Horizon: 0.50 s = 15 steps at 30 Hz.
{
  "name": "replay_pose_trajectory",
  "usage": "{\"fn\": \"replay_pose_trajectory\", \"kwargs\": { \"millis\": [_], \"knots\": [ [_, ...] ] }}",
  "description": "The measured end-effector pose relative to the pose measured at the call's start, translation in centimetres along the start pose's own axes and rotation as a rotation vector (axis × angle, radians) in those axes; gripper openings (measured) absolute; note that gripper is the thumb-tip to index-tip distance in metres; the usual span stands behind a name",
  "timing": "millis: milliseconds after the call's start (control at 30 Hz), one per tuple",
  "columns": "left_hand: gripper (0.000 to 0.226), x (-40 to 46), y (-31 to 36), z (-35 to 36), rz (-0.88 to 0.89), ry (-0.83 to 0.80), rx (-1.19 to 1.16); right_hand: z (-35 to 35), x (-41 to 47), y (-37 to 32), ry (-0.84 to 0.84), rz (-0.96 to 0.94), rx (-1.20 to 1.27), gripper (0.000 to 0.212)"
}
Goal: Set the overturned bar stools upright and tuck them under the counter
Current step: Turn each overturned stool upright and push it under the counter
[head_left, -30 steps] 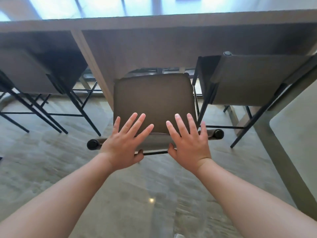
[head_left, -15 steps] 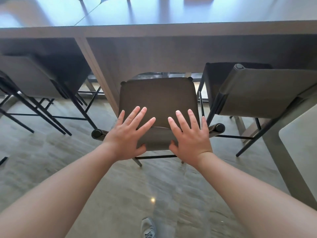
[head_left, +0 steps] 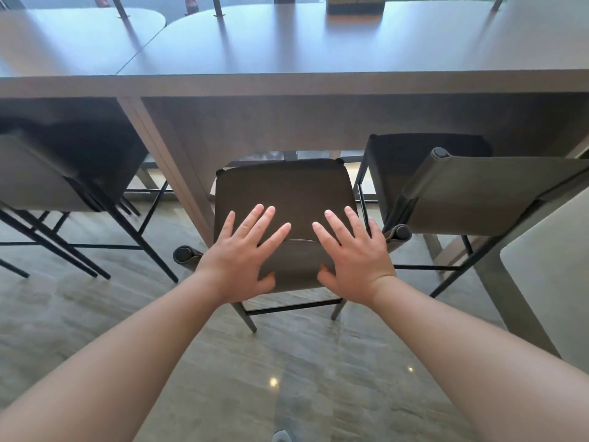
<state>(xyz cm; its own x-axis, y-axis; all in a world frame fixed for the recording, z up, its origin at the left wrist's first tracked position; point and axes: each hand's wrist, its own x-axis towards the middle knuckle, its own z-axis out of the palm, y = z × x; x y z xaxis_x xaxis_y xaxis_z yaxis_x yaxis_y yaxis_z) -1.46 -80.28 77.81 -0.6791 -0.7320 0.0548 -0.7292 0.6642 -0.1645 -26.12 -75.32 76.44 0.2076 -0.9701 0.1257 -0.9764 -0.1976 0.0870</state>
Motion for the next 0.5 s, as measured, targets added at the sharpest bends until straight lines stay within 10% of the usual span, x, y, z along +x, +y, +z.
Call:
{"fn": "replay_pose_trajectory", "kwargs": {
  "millis": [500],
  "knots": [
    [0.091,4.8,-4.3,0.8,0.065,0.008,0.008,0.1,5.8,1.8,-0.008,-0.015,-0.038,0.076]
  ]
}}
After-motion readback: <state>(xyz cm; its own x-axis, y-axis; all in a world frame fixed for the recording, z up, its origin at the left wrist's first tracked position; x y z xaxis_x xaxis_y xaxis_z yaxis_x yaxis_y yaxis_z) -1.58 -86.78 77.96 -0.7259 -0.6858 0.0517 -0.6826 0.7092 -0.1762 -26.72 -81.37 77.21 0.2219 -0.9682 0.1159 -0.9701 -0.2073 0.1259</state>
